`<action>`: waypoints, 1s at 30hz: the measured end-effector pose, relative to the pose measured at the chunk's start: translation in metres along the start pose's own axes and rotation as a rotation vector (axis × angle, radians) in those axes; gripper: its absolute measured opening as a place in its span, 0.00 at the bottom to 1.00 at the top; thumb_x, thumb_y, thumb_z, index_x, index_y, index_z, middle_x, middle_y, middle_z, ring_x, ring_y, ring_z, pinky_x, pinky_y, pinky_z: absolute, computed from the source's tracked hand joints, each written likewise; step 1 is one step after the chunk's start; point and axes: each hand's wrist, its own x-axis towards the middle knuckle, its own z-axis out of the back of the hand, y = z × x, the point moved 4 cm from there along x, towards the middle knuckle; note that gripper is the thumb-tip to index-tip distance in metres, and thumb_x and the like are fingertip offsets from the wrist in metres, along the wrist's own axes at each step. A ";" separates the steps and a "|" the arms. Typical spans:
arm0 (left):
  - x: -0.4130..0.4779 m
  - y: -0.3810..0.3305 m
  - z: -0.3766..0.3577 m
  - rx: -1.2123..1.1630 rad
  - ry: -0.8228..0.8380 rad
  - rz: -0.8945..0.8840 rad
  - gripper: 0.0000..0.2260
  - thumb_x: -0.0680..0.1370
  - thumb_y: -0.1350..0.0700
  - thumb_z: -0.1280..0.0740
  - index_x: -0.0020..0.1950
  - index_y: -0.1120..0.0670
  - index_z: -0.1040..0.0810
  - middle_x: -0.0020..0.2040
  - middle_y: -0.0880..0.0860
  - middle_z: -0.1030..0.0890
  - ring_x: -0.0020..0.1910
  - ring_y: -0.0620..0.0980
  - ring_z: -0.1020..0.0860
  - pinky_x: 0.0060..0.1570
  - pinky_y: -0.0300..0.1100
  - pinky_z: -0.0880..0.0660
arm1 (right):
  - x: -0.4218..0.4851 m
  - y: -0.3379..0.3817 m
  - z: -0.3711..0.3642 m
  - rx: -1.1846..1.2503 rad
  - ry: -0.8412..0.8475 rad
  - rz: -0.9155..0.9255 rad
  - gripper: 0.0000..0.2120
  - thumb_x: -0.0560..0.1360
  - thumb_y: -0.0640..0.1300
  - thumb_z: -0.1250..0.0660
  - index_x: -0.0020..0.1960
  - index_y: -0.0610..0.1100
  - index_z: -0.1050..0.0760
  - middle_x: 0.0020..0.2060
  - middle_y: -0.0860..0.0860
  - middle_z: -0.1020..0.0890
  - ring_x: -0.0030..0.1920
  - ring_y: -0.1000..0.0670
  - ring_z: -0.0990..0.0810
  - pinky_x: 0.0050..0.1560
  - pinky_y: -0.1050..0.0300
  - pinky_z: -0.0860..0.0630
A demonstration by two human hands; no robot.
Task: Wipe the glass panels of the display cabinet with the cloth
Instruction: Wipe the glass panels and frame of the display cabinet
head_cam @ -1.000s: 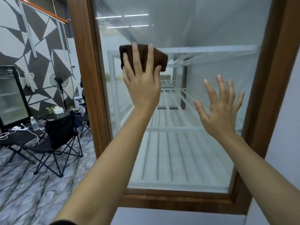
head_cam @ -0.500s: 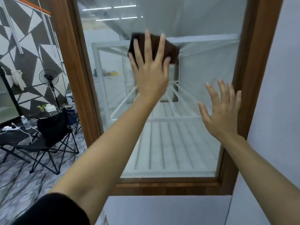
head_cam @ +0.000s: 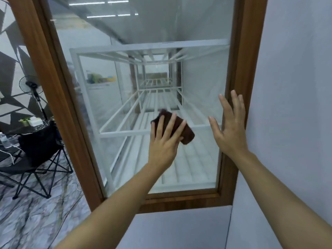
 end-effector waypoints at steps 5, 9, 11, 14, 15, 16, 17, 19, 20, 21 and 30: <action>0.200 0.017 0.063 0.010 -0.295 0.221 0.19 0.80 0.47 0.35 0.71 0.46 0.23 0.74 0.57 0.28 0.71 0.67 0.30 0.65 0.59 0.32 | -0.001 -0.002 0.011 0.102 0.022 -0.074 0.28 0.82 0.48 0.38 0.80 0.47 0.42 0.81 0.46 0.48 0.81 0.46 0.54 0.78 0.64 0.59; 0.206 0.015 0.062 0.058 -0.460 0.244 0.14 0.78 0.48 0.31 0.63 0.46 0.17 0.64 0.53 0.19 0.56 0.61 0.22 0.48 0.53 0.26 | -0.004 -0.004 0.018 0.145 0.002 -0.117 0.27 0.83 0.48 0.40 0.79 0.47 0.41 0.81 0.46 0.46 0.81 0.46 0.52 0.80 0.55 0.55; 0.160 -0.006 0.037 0.017 -0.454 0.194 0.13 0.78 0.50 0.29 0.62 0.46 0.17 0.61 0.53 0.18 0.54 0.58 0.27 0.47 0.52 0.26 | -0.019 -0.007 0.021 0.152 -0.019 -0.150 0.26 0.83 0.48 0.40 0.79 0.46 0.40 0.80 0.45 0.45 0.81 0.45 0.50 0.81 0.52 0.52; 0.062 -0.045 -0.008 -0.018 -0.330 0.096 0.13 0.77 0.55 0.27 0.61 0.48 0.16 0.59 0.54 0.17 0.52 0.57 0.30 0.45 0.51 0.28 | -0.051 -0.014 0.024 0.130 -0.019 -0.189 0.25 0.83 0.47 0.40 0.78 0.44 0.39 0.80 0.45 0.42 0.81 0.45 0.48 0.80 0.54 0.51; 0.027 -0.055 -0.021 -0.029 -0.283 0.092 0.13 0.77 0.56 0.26 0.60 0.47 0.16 0.58 0.54 0.17 0.51 0.57 0.29 0.44 0.51 0.29 | -0.063 -0.017 0.024 0.119 -0.011 -0.198 0.25 0.83 0.47 0.39 0.78 0.44 0.38 0.79 0.44 0.41 0.81 0.45 0.47 0.80 0.53 0.50; -0.008 -0.064 -0.032 -0.046 -0.234 0.102 0.13 0.76 0.57 0.26 0.59 0.47 0.15 0.57 0.54 0.17 0.50 0.57 0.28 0.43 0.50 0.30 | -0.075 -0.019 0.024 0.113 -0.001 -0.209 0.25 0.83 0.46 0.39 0.78 0.43 0.37 0.79 0.44 0.40 0.80 0.45 0.46 0.80 0.51 0.48; -0.043 -0.071 -0.040 -0.064 -0.179 0.113 0.14 0.74 0.59 0.25 0.59 0.47 0.15 0.57 0.54 0.17 0.49 0.58 0.28 0.43 0.50 0.31 | -0.087 -0.022 0.023 0.111 0.011 -0.223 0.24 0.82 0.46 0.39 0.77 0.43 0.36 0.79 0.44 0.39 0.80 0.45 0.45 0.80 0.51 0.47; -0.104 -0.080 -0.054 -0.115 -0.046 0.132 0.19 0.70 0.62 0.22 0.58 0.47 0.17 0.56 0.54 0.18 0.48 0.58 0.29 0.42 0.51 0.30 | -0.108 -0.026 0.021 0.103 0.025 -0.242 0.23 0.82 0.44 0.37 0.76 0.42 0.34 0.77 0.44 0.37 0.79 0.44 0.42 0.79 0.52 0.45; -0.128 -0.083 -0.060 -0.152 0.041 0.151 0.20 0.69 0.63 0.21 0.57 0.48 0.16 0.56 0.54 0.18 0.48 0.58 0.29 0.41 0.51 0.29 | -0.118 -0.027 0.020 0.099 0.026 -0.245 0.23 0.81 0.43 0.37 0.75 0.41 0.33 0.76 0.44 0.34 0.78 0.44 0.39 0.79 0.52 0.44; -0.143 -0.084 -0.061 -0.187 0.111 0.188 0.19 0.68 0.63 0.20 0.56 0.48 0.15 0.55 0.54 0.18 0.47 0.58 0.29 0.41 0.52 0.28 | -0.127 -0.027 0.018 0.103 0.027 -0.250 0.21 0.81 0.43 0.36 0.73 0.40 0.31 0.74 0.44 0.31 0.76 0.45 0.36 0.78 0.52 0.41; -0.079 -0.039 0.042 -1.347 0.299 1.401 0.12 0.82 0.51 0.33 0.53 0.59 0.18 0.41 0.60 0.17 0.37 0.57 0.22 0.30 0.40 0.30 | -0.111 0.055 -0.008 0.590 0.505 -0.590 0.24 0.73 0.51 0.25 0.66 0.54 0.27 0.64 0.61 0.26 0.65 0.66 0.29 0.63 0.64 0.27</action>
